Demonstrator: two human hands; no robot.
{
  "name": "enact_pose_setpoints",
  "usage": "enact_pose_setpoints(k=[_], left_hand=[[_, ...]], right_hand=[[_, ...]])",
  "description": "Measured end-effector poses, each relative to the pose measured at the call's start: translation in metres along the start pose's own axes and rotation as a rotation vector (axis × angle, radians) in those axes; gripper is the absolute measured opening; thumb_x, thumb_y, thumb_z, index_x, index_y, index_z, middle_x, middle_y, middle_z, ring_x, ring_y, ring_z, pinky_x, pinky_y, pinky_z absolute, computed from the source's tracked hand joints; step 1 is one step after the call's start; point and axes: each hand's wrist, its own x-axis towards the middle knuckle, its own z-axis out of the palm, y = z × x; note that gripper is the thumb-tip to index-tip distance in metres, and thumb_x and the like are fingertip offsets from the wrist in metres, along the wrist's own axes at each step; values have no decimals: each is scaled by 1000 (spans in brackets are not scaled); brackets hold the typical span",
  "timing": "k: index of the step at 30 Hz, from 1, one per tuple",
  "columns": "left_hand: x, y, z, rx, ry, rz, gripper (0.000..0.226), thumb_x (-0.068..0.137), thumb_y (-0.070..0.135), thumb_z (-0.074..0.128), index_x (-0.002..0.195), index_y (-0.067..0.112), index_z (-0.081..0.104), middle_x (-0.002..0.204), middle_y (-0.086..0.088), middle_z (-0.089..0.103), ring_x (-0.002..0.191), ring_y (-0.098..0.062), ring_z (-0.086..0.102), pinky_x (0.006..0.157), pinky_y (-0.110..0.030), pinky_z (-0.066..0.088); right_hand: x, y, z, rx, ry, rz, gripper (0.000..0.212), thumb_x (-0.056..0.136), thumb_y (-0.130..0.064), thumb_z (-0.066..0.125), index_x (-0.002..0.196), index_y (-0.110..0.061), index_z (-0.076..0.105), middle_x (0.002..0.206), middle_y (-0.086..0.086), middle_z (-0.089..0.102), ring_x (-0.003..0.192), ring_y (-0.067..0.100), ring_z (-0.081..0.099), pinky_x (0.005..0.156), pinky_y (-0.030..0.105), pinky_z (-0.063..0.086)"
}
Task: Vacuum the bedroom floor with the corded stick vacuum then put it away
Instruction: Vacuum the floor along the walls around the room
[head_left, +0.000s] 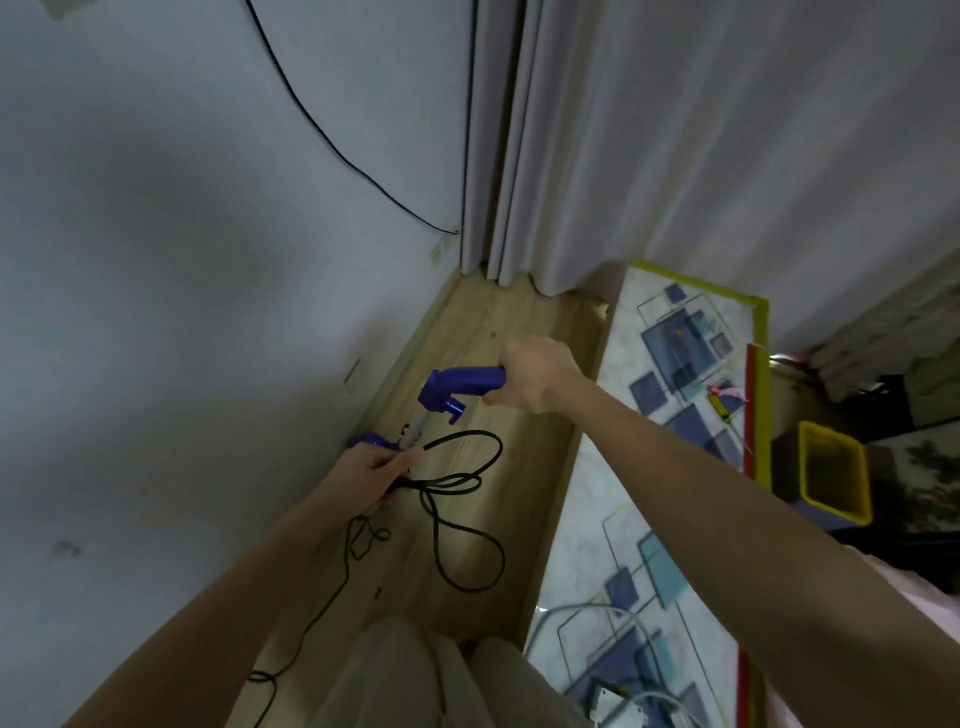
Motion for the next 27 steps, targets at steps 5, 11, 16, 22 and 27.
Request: enact_pose_setpoints(k=[5, 11, 16, 22, 27], left_hand=[[-5, -6, -2, 13, 53, -39, 51, 97, 46, 46, 81, 2, 68, 52, 3, 52, 37, 0, 42, 44, -12, 35], [-20, -8, -11, -53, 74, -50, 41, 98, 39, 48, 68, 14, 60, 41, 7, 52, 35, 2, 46, 44, -10, 36], [-32, -7, -22, -17, 36, -5, 52, 97, 44, 46, 79, 1, 68, 42, 6, 54, 36, 0, 47, 44, -11, 37], [-49, -30, -26, 37, 15, 58, 51, 95, 46, 49, 77, 2, 69, 49, 3, 56, 44, -6, 49, 47, -12, 38], [-70, -57, -40, 99, -52, 24, 46, 98, 42, 46, 82, 5, 69, 52, 4, 54, 35, 2, 46, 47, -11, 36]], right_hand=[[12, -14, 3, -1, -8, -8, 33, 82, -45, 68, 96, -16, 57, 82, 1, 59, 82, 20, 62, 82, 37, 54], [7, -17, 1, -22, -38, -6, 33, 83, -45, 68, 95, -17, 55, 75, -2, 54, 78, 18, 60, 80, 34, 54], [-17, -29, -4, -23, -21, -4, 32, 82, -45, 69, 92, -19, 53, 74, -4, 53, 76, 15, 57, 73, 28, 50], [-47, -49, -5, -56, 12, 73, 31, 81, -43, 70, 93, -18, 55, 76, -3, 55, 74, 15, 58, 68, 27, 48], [-52, -79, -2, -65, 28, 114, 35, 80, -45, 71, 96, -18, 56, 78, -3, 55, 76, 15, 58, 71, 28, 50]])
